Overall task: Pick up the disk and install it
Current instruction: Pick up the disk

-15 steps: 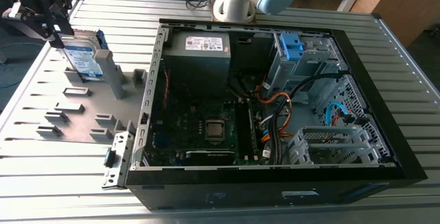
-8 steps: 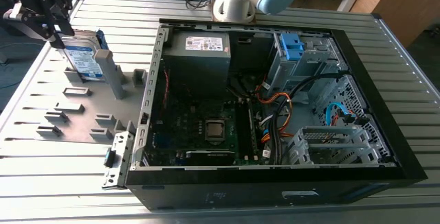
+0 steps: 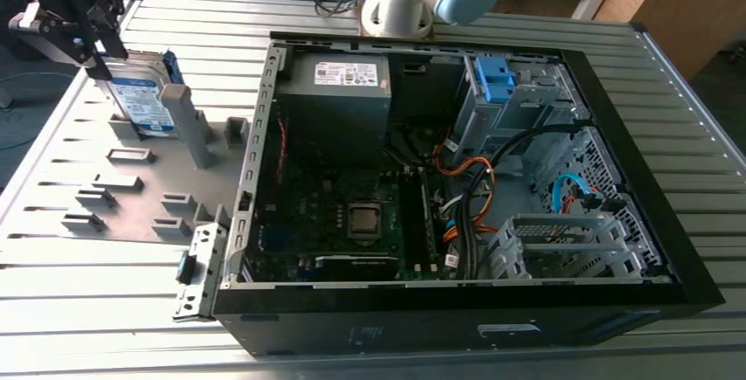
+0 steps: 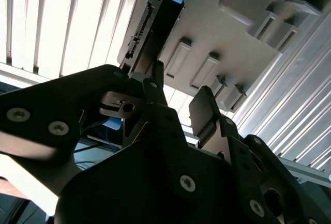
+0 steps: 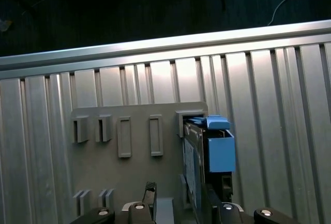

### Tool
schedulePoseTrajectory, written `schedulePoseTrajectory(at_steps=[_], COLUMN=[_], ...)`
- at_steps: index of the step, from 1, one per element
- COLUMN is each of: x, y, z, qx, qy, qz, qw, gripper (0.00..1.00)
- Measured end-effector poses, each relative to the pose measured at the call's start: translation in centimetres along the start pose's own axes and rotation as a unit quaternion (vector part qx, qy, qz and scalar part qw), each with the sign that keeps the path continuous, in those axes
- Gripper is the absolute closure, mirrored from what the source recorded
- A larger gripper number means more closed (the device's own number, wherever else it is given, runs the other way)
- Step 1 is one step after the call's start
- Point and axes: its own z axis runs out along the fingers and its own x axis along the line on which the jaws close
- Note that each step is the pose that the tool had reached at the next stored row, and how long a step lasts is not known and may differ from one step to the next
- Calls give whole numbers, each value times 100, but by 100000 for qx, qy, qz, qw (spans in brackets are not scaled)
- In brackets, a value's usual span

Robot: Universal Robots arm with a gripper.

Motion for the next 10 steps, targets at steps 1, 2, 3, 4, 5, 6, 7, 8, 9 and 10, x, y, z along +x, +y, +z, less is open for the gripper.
schedulePoseTrajectory(at_steps=[1,2,3,4,5,6,7,8,9,10], x=[-22,-40,-52,-64,-80,-96,-113,-131,-149,-167], y=[3,5,7,8,10,13,15,18,20,23], z=[1,1,1,1,1,2,2,2,2,4], qx=[0,6,12,15,13,13,13,12,8,13], qy=[1,13,17,21,21,24,26,24,27,21], qz=[1,3,4,1,2,2,1,-3,0,0], qw=[100000,100000,100000,100000,100000,100000,100000,100000,100000,100000], gripper=[53,53,53,53,53,53,53,53,53,53])
